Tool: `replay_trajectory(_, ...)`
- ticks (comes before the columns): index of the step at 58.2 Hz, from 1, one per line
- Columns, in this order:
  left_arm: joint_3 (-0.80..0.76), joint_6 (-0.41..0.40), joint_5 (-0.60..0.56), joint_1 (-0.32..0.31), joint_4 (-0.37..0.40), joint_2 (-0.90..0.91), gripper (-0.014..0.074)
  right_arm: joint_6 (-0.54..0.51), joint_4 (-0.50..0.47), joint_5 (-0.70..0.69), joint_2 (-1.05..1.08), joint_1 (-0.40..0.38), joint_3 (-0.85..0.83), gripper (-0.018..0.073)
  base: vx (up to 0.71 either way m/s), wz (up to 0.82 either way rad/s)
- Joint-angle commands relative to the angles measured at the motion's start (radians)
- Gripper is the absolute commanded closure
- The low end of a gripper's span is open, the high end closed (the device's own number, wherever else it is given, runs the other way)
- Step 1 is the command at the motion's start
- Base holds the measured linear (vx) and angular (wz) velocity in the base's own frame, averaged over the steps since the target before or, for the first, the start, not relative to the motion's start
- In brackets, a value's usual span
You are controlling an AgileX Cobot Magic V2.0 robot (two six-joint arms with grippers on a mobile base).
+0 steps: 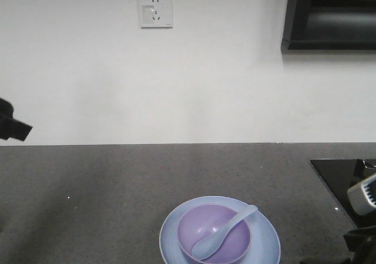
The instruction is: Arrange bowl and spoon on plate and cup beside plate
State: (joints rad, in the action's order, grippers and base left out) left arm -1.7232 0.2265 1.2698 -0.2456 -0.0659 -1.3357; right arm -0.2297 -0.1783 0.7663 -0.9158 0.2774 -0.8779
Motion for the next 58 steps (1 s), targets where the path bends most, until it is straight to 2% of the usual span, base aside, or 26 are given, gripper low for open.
replay_trajectory(1,0.058,-0.015,-0.059,0.071,-0.007,0.026,0.0007,-0.009,-0.006,-0.067,0.012,0.000,-0.029,0.0010,0.00,0.00)
replay_trajectory(13,0.199,-0.023,-0.131,0.244,-0.006,0.025,0.0007,-0.009,-0.006,-0.068,0.012,0.000,-0.029,0.0010,0.00,0.00)
replay_trajectory(22,0.224,-0.045,-0.135,0.347,0.003,0.018,0.0007,-0.009,-0.006,-0.068,0.012,0.000,-0.029,0.0010,0.00,0.00)
replay_trajectory(42,0.224,-0.048,-0.111,0.451,0.002,-0.024,0.0007,-0.009,-0.006,-0.068,0.012,0.000,-0.029,0.0010,0.00,0.00)
replay_trajectory(58,0.223,-0.049,-0.137,0.533,0.009,-0.082,0.0007,-0.009,-0.006,-0.068,0.012,0.000,-0.029,0.0010,0.00,0.00)
